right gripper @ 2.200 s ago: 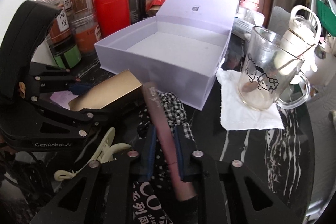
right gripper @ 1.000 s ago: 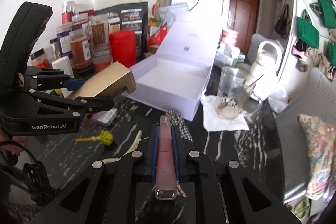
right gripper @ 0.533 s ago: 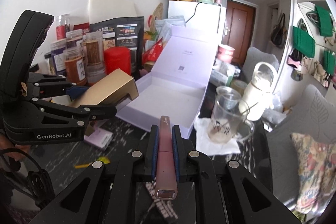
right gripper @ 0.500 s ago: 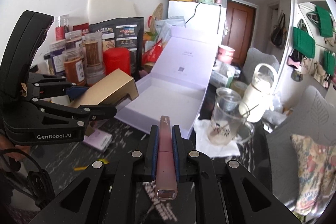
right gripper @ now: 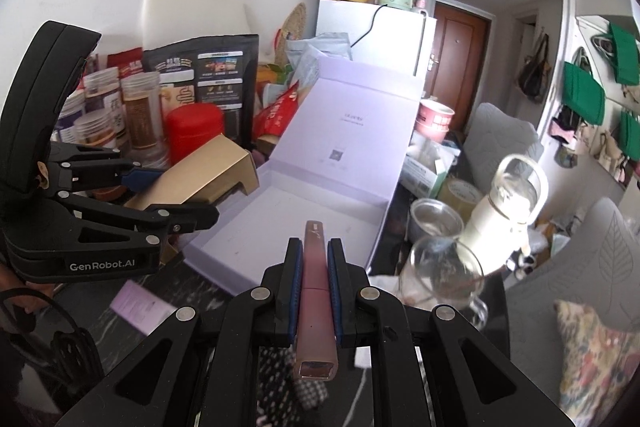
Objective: Organize rigid objects
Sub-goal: 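Lift the gold box and pink tube and carry both toward the white box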
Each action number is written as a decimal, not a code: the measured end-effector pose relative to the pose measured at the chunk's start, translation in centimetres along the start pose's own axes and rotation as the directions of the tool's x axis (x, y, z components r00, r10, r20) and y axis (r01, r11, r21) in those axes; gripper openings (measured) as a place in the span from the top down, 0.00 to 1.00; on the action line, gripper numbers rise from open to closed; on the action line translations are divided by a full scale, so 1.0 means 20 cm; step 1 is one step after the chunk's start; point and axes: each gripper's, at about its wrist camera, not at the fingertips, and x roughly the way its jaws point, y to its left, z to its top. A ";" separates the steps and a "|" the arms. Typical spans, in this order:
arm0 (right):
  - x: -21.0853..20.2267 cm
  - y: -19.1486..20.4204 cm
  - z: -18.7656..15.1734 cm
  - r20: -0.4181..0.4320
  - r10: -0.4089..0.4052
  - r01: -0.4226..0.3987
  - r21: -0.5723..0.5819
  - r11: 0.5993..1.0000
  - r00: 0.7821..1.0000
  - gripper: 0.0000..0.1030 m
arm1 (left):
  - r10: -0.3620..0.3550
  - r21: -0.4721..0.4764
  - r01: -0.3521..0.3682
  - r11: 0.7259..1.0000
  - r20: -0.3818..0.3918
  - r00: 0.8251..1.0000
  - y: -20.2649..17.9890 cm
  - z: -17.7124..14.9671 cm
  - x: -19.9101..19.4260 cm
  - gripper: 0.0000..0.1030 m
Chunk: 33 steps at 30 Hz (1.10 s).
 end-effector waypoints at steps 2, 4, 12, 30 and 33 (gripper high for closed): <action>0.05 0.00 0.02 -0.005 0.000 0.000 -0.005 1.000 1.000 0.88 | 0.004 -0.005 -0.004 1.000 -0.004 1.000 0.03 0.03 0.04 0.57; 0.09 0.00 0.04 -0.008 0.001 -0.001 -0.008 1.000 1.000 0.88 | 0.012 -0.007 -0.012 1.000 -0.005 1.000 0.05 0.05 0.07 0.57; 0.28 -0.01 0.10 -0.036 -0.007 0.006 -0.031 1.000 0.999 0.88 | 0.028 -0.024 -0.029 0.999 -0.032 0.999 0.13 0.11 0.22 0.57; 0.69 0.01 0.12 -0.091 -0.054 0.047 -0.078 0.996 0.994 0.88 | 0.028 -0.046 -0.034 0.998 -0.122 0.992 0.26 0.13 0.56 0.57; 0.75 0.01 0.13 -0.091 -0.075 0.067 -0.091 0.994 0.993 0.88 | 0.027 -0.048 -0.033 0.998 -0.137 0.990 0.27 0.13 0.61 0.57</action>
